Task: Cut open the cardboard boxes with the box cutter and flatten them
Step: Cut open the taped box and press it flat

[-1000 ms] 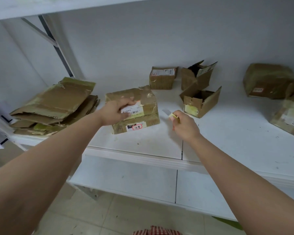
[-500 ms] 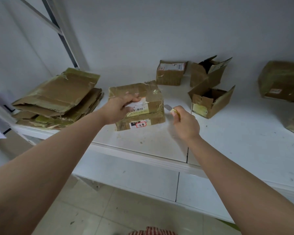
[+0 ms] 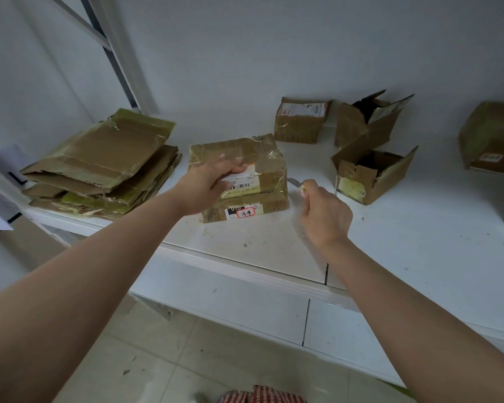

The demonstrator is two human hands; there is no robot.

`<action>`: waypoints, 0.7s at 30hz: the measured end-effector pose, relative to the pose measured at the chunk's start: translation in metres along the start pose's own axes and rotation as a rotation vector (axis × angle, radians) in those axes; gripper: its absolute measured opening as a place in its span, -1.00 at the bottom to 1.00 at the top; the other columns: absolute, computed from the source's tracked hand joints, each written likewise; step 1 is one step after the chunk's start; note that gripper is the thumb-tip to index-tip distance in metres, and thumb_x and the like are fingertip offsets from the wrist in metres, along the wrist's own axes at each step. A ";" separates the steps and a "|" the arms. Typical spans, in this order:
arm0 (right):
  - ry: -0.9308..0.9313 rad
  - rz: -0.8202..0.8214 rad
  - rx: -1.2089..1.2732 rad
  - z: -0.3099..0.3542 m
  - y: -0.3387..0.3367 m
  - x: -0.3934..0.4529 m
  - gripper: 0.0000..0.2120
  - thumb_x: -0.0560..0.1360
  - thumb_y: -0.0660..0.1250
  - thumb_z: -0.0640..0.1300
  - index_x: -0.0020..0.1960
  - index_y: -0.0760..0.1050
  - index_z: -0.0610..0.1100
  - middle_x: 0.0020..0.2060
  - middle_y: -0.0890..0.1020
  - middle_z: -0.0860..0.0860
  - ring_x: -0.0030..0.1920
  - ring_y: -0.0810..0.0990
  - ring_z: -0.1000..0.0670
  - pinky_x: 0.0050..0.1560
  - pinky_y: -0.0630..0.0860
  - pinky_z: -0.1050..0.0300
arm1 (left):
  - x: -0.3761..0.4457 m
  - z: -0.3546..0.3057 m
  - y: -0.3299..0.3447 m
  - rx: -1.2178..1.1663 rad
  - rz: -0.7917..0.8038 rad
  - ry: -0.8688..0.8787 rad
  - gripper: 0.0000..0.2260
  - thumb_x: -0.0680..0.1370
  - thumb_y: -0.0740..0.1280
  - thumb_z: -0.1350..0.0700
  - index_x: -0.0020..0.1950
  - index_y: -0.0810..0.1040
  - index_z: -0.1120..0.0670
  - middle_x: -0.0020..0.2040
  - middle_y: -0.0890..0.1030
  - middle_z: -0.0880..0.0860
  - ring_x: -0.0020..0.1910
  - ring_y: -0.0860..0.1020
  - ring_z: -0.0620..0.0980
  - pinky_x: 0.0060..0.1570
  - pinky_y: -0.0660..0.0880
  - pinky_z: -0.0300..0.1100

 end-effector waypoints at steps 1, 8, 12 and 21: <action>-0.007 0.014 -0.014 0.000 0.001 -0.001 -0.85 0.60 0.14 -0.17 0.14 0.42 -0.09 -0.23 0.57 -0.03 -0.34 0.39 -0.04 -0.46 0.10 0.21 | 0.001 -0.001 0.000 0.015 0.002 0.005 -0.60 0.62 0.18 0.25 0.45 0.36 -0.01 0.49 0.28 -0.12 0.54 0.08 -0.02 0.48 0.08 0.11; -0.042 0.184 -0.144 -0.004 0.021 -0.010 -0.85 0.55 0.15 -0.22 0.07 0.31 -0.03 -0.32 0.52 0.03 -0.40 0.46 -0.03 -0.42 0.27 0.21 | 0.002 0.000 0.000 -0.002 0.011 0.018 -0.59 0.62 0.18 0.25 0.45 0.35 0.00 0.49 0.27 -0.13 0.53 0.08 -0.04 0.49 0.06 0.08; -0.052 0.213 -0.144 -0.003 0.019 -0.011 -0.86 0.56 0.13 -0.21 0.08 0.29 -0.03 -0.31 0.52 0.03 -0.38 0.46 -0.03 -0.40 0.29 0.20 | 0.003 0.000 0.000 -0.031 0.037 0.016 -0.60 0.62 0.18 0.25 0.45 0.35 -0.01 0.49 0.26 -0.13 0.54 0.07 -0.06 0.49 0.07 0.06; 0.122 0.072 -0.005 -0.018 -0.002 -0.021 -0.81 0.64 0.01 -0.07 0.09 0.36 -0.08 -0.27 0.47 0.03 -0.32 0.41 -0.01 -0.38 0.22 0.17 | 0.017 -0.014 0.005 0.202 -0.028 -0.270 -0.57 0.64 0.11 0.18 0.44 0.28 -0.22 0.51 0.23 -0.18 0.53 0.10 0.01 0.35 0.05 0.43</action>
Point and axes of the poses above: each hand's wrist, its own x-axis towards the middle knuckle, its own y-axis out of the palm, z = x × y, the point moved 5 cm from there along x, towards the middle knuckle
